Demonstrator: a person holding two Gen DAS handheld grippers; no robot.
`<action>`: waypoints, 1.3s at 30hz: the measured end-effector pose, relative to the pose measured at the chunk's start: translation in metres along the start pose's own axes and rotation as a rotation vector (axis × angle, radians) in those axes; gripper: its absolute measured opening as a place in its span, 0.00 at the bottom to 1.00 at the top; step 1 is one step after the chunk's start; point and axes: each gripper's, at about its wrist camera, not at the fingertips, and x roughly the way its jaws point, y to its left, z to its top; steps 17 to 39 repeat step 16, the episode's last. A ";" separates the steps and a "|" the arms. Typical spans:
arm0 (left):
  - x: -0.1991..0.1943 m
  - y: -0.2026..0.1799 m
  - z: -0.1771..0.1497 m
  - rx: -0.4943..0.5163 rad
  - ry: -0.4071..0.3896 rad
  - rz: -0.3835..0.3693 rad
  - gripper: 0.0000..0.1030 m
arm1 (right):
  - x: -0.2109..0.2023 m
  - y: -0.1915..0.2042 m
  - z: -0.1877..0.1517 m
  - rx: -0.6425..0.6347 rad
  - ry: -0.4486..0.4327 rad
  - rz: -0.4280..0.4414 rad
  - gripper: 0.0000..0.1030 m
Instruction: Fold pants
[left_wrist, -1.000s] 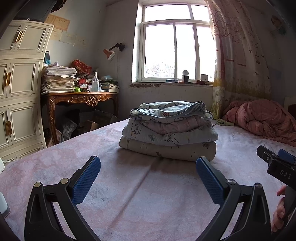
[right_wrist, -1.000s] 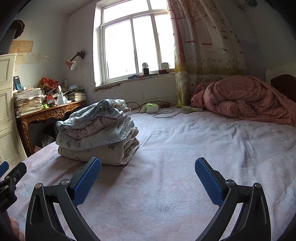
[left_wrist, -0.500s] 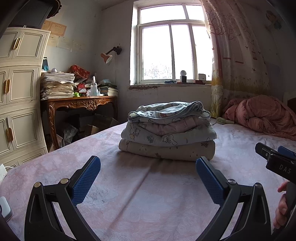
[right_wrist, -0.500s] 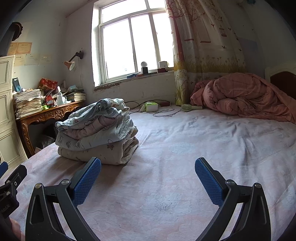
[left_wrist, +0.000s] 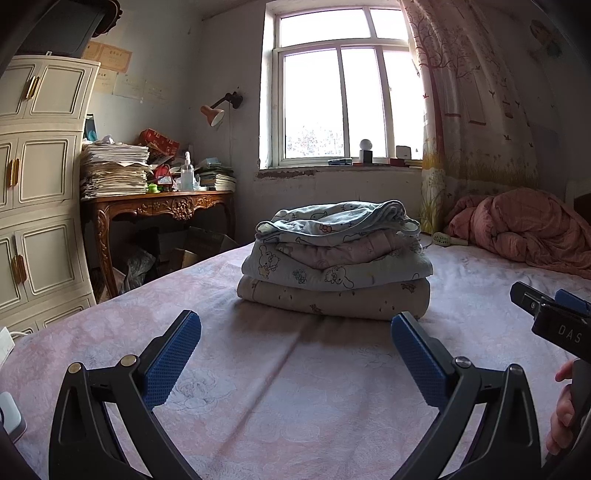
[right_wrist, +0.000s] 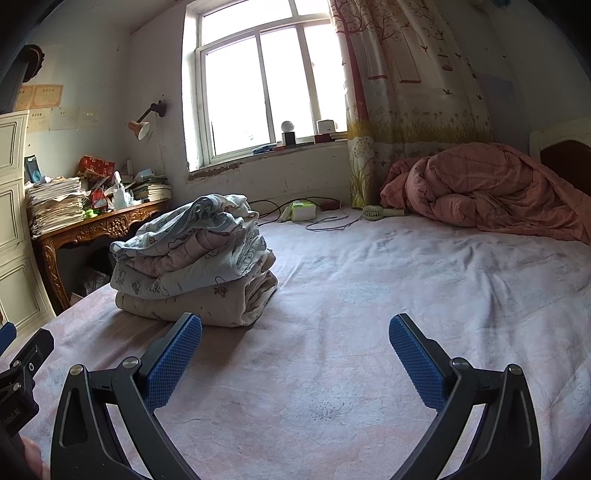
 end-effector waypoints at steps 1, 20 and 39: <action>0.000 0.000 0.000 0.000 0.000 0.000 0.99 | 0.000 -0.001 0.000 0.004 0.001 0.000 0.99; 0.003 0.000 -0.002 0.002 0.005 0.001 0.99 | 0.003 -0.004 0.002 0.026 0.004 -0.008 0.99; 0.003 0.000 -0.002 0.002 0.005 0.001 0.99 | 0.003 -0.004 0.002 0.026 0.004 -0.008 0.99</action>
